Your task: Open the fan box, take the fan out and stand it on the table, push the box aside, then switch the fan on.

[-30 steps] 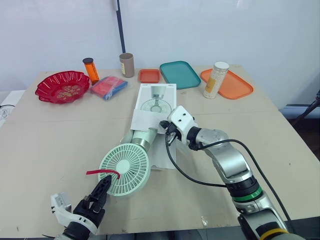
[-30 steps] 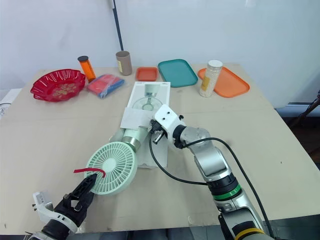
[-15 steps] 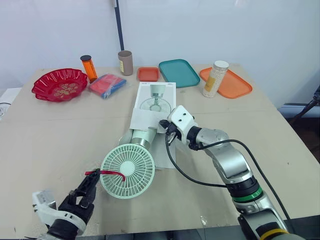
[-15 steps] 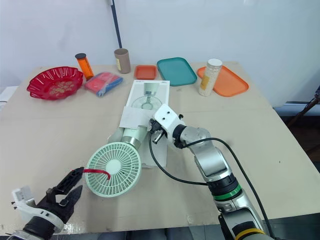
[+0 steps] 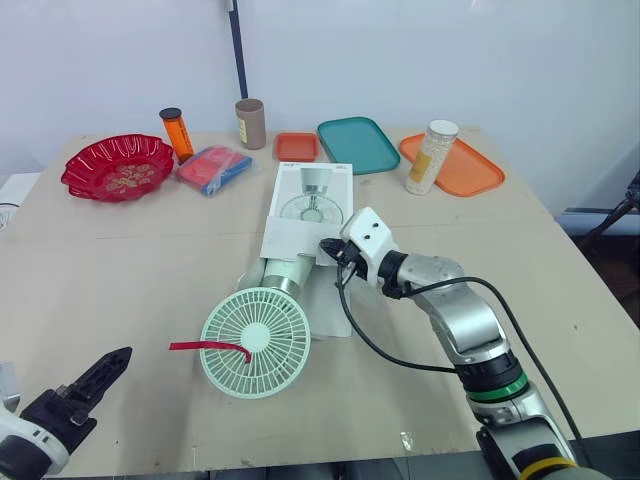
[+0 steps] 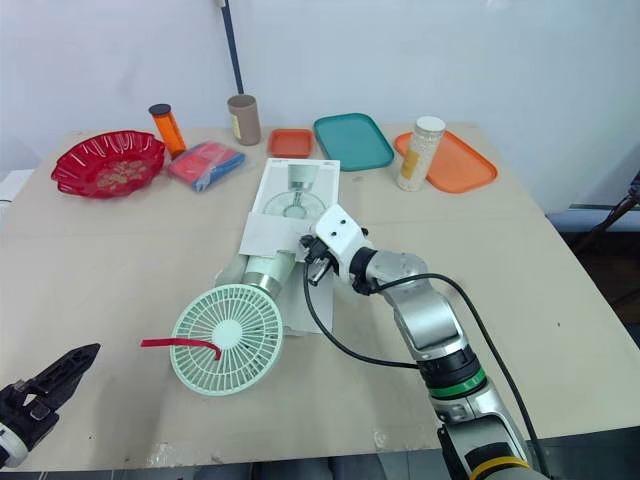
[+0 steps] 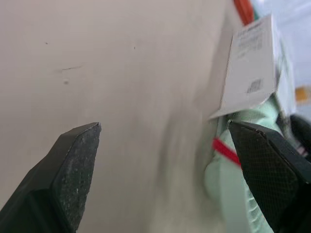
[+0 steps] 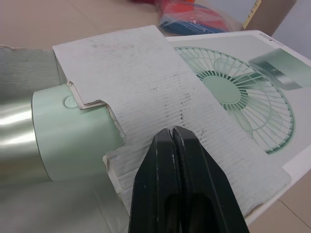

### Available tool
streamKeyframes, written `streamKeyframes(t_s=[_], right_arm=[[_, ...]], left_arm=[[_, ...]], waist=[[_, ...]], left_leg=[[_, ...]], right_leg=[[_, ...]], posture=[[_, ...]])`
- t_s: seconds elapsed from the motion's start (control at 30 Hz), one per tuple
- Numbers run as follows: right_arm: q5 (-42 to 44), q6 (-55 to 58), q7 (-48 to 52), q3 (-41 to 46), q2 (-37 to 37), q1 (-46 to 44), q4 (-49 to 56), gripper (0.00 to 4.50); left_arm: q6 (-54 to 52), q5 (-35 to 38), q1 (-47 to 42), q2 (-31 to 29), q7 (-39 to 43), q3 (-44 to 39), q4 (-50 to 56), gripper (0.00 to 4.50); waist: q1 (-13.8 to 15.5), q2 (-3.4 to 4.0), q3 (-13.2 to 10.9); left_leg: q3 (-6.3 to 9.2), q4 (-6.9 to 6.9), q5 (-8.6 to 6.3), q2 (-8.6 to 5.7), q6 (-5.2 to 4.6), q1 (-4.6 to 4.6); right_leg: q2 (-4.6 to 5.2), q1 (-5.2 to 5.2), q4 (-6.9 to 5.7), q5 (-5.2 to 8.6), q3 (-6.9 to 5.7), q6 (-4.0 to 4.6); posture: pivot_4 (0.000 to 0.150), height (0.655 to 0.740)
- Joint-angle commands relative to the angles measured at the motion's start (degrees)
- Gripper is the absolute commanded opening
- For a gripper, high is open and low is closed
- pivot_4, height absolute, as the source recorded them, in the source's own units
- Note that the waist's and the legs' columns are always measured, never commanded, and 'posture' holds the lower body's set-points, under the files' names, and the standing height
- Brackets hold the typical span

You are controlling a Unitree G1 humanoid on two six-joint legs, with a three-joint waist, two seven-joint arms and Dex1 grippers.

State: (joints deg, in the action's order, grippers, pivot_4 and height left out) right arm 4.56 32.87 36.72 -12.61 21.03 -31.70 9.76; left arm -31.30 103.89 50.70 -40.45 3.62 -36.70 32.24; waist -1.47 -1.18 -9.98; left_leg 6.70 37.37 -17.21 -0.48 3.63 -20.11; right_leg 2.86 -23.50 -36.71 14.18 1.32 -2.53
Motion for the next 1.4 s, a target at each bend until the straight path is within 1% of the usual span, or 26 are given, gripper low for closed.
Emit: streamKeyframes(t_s=[0.03, 0.13, 0.27, 0.4, 0.43, 0.47, 0.5, 0.53, 0.57, 0.67, 0.7, 0.73, 0.77, 0.8, 1.0, 1.13, 1.27, 1.33, 1.4], right_arm=[[3.8, 2.8, 2.7, 2.0, 1.1, -0.1, 3.2, 0.0], [6.3, 3.8, 4.6, 3.4, 2.4, 0.0, 5.8, 0.0], [9.8, 5.8, 5.9, 5.2, 3.7, -0.2, 8.1, 0.0], [14.2, 7.8, 8.2, 7.0, 5.5, -0.3, 11.3, 0.0], [16.9, 9.5, 9.8, 8.4, 6.5, -0.4, 12.6, 0.0], [19.8, 11.2, 11.6, 9.9, 8.0, -0.6, 14.0, 0.54], [22.7, 13.0, 13.7, 11.3, 9.8, -0.7, 15.3, 0.64], [25.0, 14.2, 15.6, 12.4, 11.7, -0.7, 16.2, 1.21], [26.9, 15.1, 17.4, 13.2, 13.5, -0.7, 16.7, 1.59], [31.0, 15.6, 22.7, 14.7, 19.0, -0.2, 17.3, 3.04], [31.8, 15.3, 25.0, 14.9, 21.1, 0.1, 17.1, 3.36], [32.4, 14.8, 27.3, 14.9, 23.3, 0.3, 16.8, 3.59], [33.0, 14.5, 29.1, 15.0, 25.0, 0.5, 16.4, 4.07], [33.5, 14.4, 30.7, 15.1, 26.4, 0.6, 16.2, 4.4], [37.1, 14.1, 36.6, 16.9, 31.3, 0.9, 17.1, 4.4], [35.9, 12.4, 36.3, 16.2, 31.3, -0.1, 16.6, 4.4], [33.5, 8.6, 38.4, 15.0, 32.8, 0.6, 16.5, 4.4], [32.8, 7.5, 39.2, 14.9, 33.5, 1.1, 16.3, 4.4], [32.7, 6.9, 39.4, 14.7, 33.7, 1.4, 15.9, 4.4]], left_arm=[[-3.5, -6.0, -2.1, -2.4, 6.3, -2.2, -3.9, 4.44], [-6.0, -11.2, -4.2, -3.8, 11.5, -1.9, -7.1, 4.44], [-8.5, -17.4, -6.4, -5.0, 17.2, -1.7, -9.6, 4.44], [-10.6, -21.9, -8.9, -5.8, 21.2, -2.0, -11.8, 4.44], [-10.6, -24.4, -9.7, -6.5, 22.7, -1.7, -12.5, 4.44], [-11.2, -25.0, -10.7, -6.8, 23.3, -1.7, -13.2, 4.5], [-11.7, -26.3, -11.4, -7.1, 24.5, -1.6, -13.6, 4.5], [-12.3, -27.2, -12.1, -7.3, 25.3, -1.6, -14.0, 4.5], [-12.8, -27.8, -12.8, -7.4, 25.9, -1.6, -14.4, 4.5], [-14.1, -30.3, -14.7, -7.6, 27.8, -1.7, -15.3, 4.5], [-14.5, -31.0, -15.6, -7.6, 28.4, -1.6, -15.7, 4.5], [-14.7, -32.1, -16.3, -7.9, 29.2, -1.3, -16.0, 4.5], [-14.9, -32.8, -16.9, -8.0, 29.8, -1.0, -16.0, 4.5], [-15.0, -33.4, -17.4, -8.2, 30.2, -0.6, -16.0, 4.5], [-13.6, -38.9, -19.0, -8.9, 33.4, 2.6, -13.0, 4.5], [-13.0, -41.3, -20.7, -8.9, 34.4, 4.3, -12.8, 4.5], [-9.9, -47.1, -21.8, -10.2, 37.6, 6.8, -12.7, 4.5], [-3.0, -54.6, -22.7, -12.5, 40.9, 9.3, -13.2, 4.5], [6.9, -64.4, -24.5, -13.9, 43.6, 12.6, -14.7, 4.5]], waist=[[0.0, 0.04, -0.1], [0.0, 0.09, -0.3], [-0.1, 0.03, -0.4], [-0.2, 0.05, -0.4], [-0.3, 0.08, -0.5], [-0.3, 0.07, -0.5], [-0.3, 0.06, -0.5], [-0.3, 0.05, -0.6], [-0.3, 0.03, -0.6], [-0.4, -0.01, -0.6], [-0.4, -0.01, -0.6], [-0.4, 0.0, -0.6], [-0.4, -0.01, -0.6], [-0.4, -0.01, -0.6], [-0.5, -0.02, -0.6], [-0.5, -0.02, -0.6], [-0.5, -0.05, -0.6], [-0.5, -0.03, -0.6], [-0.4, -0.03, -0.6]], left_leg=[[0.01, -0.01, 0.0, 0.0, 0.0, -0.02], [0.02, -0.03, -0.01, 0.03, 0.01, -0.13], [-0.05, -0.04, -0.04, 0.08, 0.04, -0.29], [-0.05, -0.04, -0.03, 0.09, 0.05, -0.5], [-0.05, -0.04, -0.03, 0.1, 0.05, -0.5], [-0.06, -0.04, -0.03, 0.1, 0.06, -0.5], [-0.06, -0.03, -0.03, 0.11, 0.06, -0.51], [-0.05, -0.03, -0.03, 0.1, 0.06, -0.51], [-0.05, -0.02, -0.03, 0.1, 0.06, -0.52], [-0.07, -0.02, -0.04, 0.1, 0.03, -0.52], [-0.08, -0.02, -0.04, 0.11, 0.03, -0.52], [-0.09, -0.02, -0.04, 0.12, 0.03, -0.51], [-0.09, -0.02, -0.04, 0.13, 0.03, -0.51], [-0.09, -0.01, -0.04, 0.13, 0.03, -0.51], [-0.16, 0.0, -0.04, 0.17, 0.03, -0.49], [-0.2, 0.0, -0.04, 0.18, 0.03, -0.5], [-0.2, 0.01, -0.04, 0.18, 0.03, -0.5], [-0.21, 0.01, -0.04, 0.19, 0.03, -0.5], [-0.23, 0.04, -0.03, 0.19, 0.05, -0.5]], right_leg=[[-0.01, -0.02, 0.0, 0.01, -0.01, 0.03], [-0.03, -0.14, 0.0, -0.02, -0.01, 0.11], [-0.02, -0.33, -0.01, -0.21, -0.02, 0.45], [-0.03, -0.55, -0.03, -0.42, -0.03, 0.22], [-0.03, -0.55, -0.03, -0.43, -0.05, 0.22], [-0.02, -0.56, -0.03, -0.45, -0.05, 0.22], [-0.02, -0.56, -0.03, -0.46, -0.06, 0.22], [-0.02, -0.55, -0.03, -0.46, -0.07, 0.22], [-0.01, -0.56, -0.04, -0.46, -0.06, 0.21], [0.0, -0.55, -0.03, -0.45, -0.08, 0.2], [0.0, -0.56, -0.04, -0.46, -0.1, 0.21], [0.0, -0.56, -0.04, -0.46, -0.11, 0.21], [0.0, -0.56, -0.04, -0.46, -0.12, 0.21], [0.0, -0.56, -0.04, -0.46, -0.12, 0.21], [0.0, -0.56, -0.04, -0.48, -0.13, 0.19], [0.02, -0.58, -0.04, -0.53, -0.13, 0.24], [0.01, -0.57, -0.04, -0.53, -0.13, 0.24], [0.0, -0.58, -0.04, -0.55, -0.13, 0.26], [0.01, -0.58, -0.05, -0.6, -0.13, 0.27]], posture=[[0.15, 0.74], [0.15, 0.74], [0.15, 0.74], [0.15, 0.74], [0.15, 0.74], [0.15, 0.74], [0.15, 0.74], [0.15, 0.74], [0.15, 0.74], [0.15, 0.74], [0.15, 0.74], [0.15, 0.74], [0.15, 0.74], [0.15, 0.74], [0.15, 0.74], [0.15, 0.74], [0.15, 0.74], [0.15, 0.74], [0.15, 0.74]])
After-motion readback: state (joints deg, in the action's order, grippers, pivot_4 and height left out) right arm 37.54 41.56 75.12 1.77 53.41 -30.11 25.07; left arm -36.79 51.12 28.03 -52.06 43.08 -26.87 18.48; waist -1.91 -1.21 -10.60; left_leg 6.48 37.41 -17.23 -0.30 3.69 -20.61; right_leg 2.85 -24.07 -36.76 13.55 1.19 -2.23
